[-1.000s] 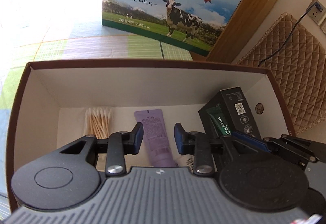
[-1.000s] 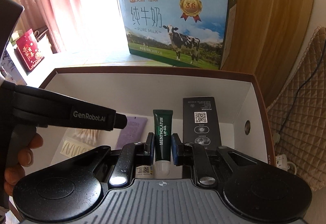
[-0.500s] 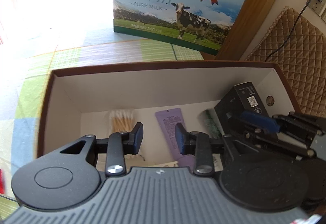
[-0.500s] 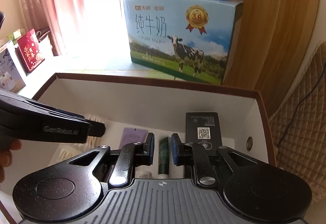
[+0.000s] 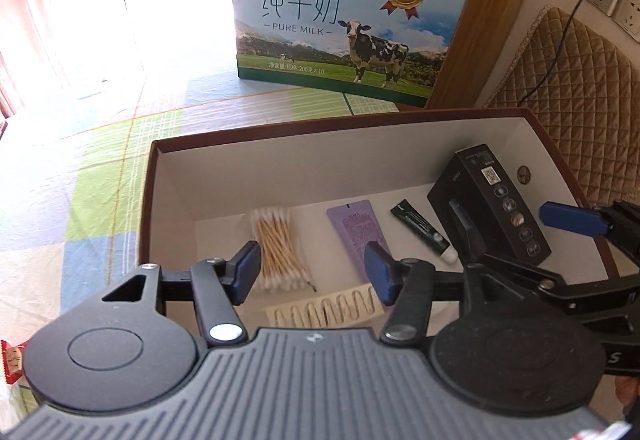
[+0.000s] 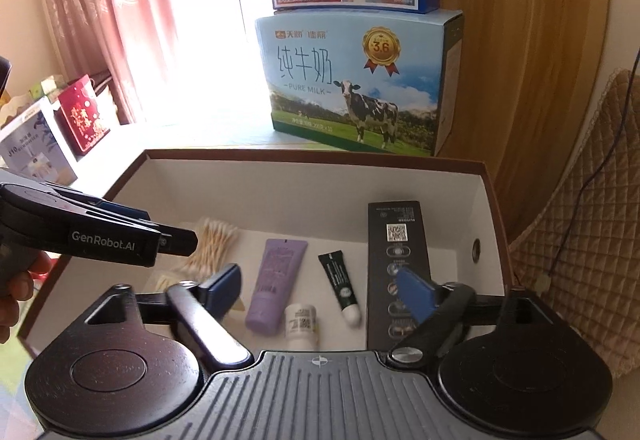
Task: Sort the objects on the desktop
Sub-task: 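Open both tools to release the tube and lip balm inside the box, then withdraw both tools from the box toward the floss box and red packet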
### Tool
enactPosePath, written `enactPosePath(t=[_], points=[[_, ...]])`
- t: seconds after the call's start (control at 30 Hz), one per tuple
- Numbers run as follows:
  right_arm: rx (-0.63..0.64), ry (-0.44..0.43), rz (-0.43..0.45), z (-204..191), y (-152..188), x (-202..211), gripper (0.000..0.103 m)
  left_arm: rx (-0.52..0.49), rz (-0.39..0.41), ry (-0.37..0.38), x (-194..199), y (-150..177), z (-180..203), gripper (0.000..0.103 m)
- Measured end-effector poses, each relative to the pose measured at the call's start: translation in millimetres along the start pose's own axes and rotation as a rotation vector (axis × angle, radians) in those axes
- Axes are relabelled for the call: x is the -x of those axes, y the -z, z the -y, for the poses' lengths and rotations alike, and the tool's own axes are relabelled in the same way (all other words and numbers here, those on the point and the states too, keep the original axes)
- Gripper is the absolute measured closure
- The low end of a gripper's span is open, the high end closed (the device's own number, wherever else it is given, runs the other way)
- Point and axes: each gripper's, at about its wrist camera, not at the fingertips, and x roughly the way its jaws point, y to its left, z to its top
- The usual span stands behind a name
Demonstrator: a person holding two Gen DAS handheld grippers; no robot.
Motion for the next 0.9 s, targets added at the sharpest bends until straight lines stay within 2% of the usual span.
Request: enactPosePath(t=[0.1, 0.3, 0.47, 0.77, 0.9], points=[[-0.012, -0.005, 0.005, -2, 4, 10, 0.010, -0.013, 0.013, 0.003, 12, 4, 2, 0.040], [-0.034, -0.019, -0.003, -10, 11, 28, 0.003, -0.031, 0.045, -0.001, 37, 13, 6, 0.034], [-0.059, -0.014, 0.000, -16, 16, 43, 0.002, -0.031, 0.067, -0.026, 58, 24, 5, 0.024], [-0.098, -0.020, 0.019, -29, 28, 69, 0.002, -0.038, 0.090, -0.073, 92, 52, 0, 0.020], [-0.119, -0.019, 0.017, -37, 37, 78, 0.002, -0.033, 0.073, -0.092, 103, 68, -5, 0.018]])
